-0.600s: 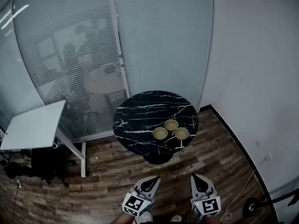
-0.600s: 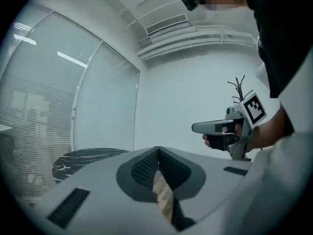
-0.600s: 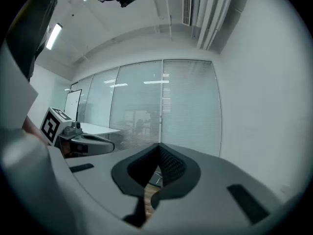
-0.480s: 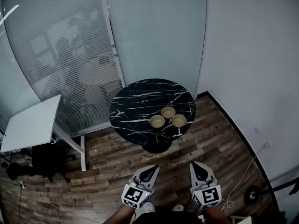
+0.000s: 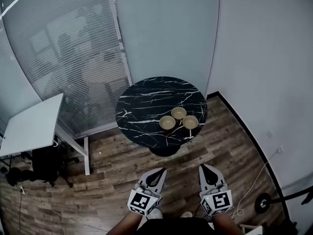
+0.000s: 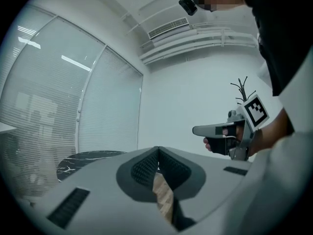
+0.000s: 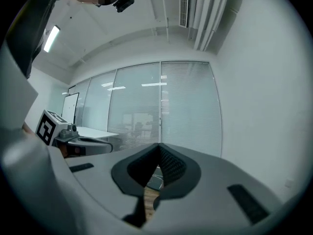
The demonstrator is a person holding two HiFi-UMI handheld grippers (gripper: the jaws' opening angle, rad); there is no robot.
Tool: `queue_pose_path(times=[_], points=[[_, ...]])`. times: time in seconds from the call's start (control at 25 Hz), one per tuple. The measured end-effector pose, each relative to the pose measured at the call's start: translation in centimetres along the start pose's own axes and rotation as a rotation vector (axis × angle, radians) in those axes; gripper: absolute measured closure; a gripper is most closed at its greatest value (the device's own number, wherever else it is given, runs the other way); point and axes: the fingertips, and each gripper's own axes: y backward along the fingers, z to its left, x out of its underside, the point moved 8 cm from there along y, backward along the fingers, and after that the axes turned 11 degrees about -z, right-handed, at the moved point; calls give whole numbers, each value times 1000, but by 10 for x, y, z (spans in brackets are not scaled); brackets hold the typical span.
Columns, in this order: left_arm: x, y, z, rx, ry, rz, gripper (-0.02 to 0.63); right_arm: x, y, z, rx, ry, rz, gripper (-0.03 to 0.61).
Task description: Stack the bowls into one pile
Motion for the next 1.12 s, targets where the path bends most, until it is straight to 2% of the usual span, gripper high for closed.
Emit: queue_pose_path(times=[0.32, 0.64, 0.92, 1.12], points=[[12, 18, 34, 16, 26, 26, 600, 22, -21, 23, 19, -30, 34, 569], [23, 12, 59, 45, 41, 54, 600, 32, -32, 29, 44, -31, 73, 568], [41, -29, 68, 35, 40, 104, 600, 54, -61, -12, 37, -52, 90, 568], [45, -80, 76, 39, 8, 99, 600, 64, -92, -55, 26, -64, 89, 568]])
